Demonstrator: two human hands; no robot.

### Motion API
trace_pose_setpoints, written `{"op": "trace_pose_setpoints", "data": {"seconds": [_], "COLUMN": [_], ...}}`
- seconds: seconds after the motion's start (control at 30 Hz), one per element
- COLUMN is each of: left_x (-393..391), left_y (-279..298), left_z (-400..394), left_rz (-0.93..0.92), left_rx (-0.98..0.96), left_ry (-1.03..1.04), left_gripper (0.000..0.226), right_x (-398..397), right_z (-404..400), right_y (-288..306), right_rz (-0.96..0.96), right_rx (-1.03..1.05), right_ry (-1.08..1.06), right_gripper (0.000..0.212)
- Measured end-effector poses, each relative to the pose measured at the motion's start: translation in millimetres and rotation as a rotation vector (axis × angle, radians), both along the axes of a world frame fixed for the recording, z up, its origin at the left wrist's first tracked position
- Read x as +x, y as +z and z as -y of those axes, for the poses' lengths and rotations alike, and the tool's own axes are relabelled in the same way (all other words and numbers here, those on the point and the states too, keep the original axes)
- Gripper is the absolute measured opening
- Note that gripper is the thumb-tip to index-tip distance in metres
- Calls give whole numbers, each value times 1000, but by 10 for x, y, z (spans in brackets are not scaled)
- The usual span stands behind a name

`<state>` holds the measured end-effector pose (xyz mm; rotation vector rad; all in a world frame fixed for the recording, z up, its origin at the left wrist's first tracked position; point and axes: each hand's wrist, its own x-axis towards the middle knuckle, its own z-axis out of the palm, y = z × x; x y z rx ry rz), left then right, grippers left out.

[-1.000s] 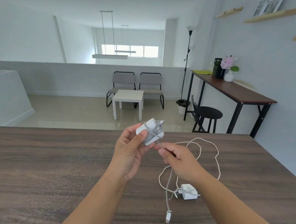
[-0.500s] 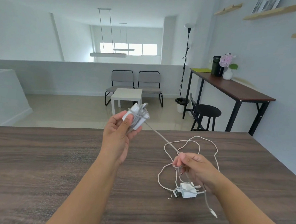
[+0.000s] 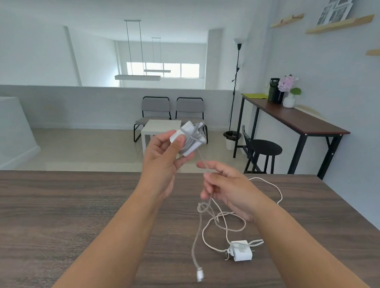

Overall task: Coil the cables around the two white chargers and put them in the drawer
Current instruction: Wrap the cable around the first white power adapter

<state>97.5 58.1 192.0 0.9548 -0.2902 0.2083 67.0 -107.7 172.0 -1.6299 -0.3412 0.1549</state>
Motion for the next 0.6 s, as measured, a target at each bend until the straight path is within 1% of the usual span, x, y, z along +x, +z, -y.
{"op": "trace_pose_setpoints", "data": {"seconds": [0.07, 0.13, 0.23, 0.33, 0.4, 0.47, 0.6], "left_x": [56, 103, 167, 179, 152, 119, 34], "left_y": [142, 262, 375, 445, 468, 471, 450], "left_z": [-83, -152, -203, -198, -176, -161, -143], "left_rz": [33, 69, 145, 208, 229, 254, 307], "left_rx": [22, 89, 260, 441, 530, 577, 640], "left_ry": [74, 172, 329, 405, 434, 446, 393], "left_gripper": [12, 15, 26, 33, 35, 36, 38], "right_x": [-35, -104, -221, -305, -302, -258, -169], "right_z": [-18, -63, -145, -156, -103, -17, 117], "right_y": [75, 226, 540, 862, 1042, 1179, 1338], "right_rz": [40, 139, 418, 621, 692, 731, 800], "right_rx": [-36, -177, -466, -646, -706, -719, -781], "right_ry": [-32, -85, -157, -179, -222, -288, -371], "right_gripper": [25, 25, 23, 26, 24, 21, 16]}}
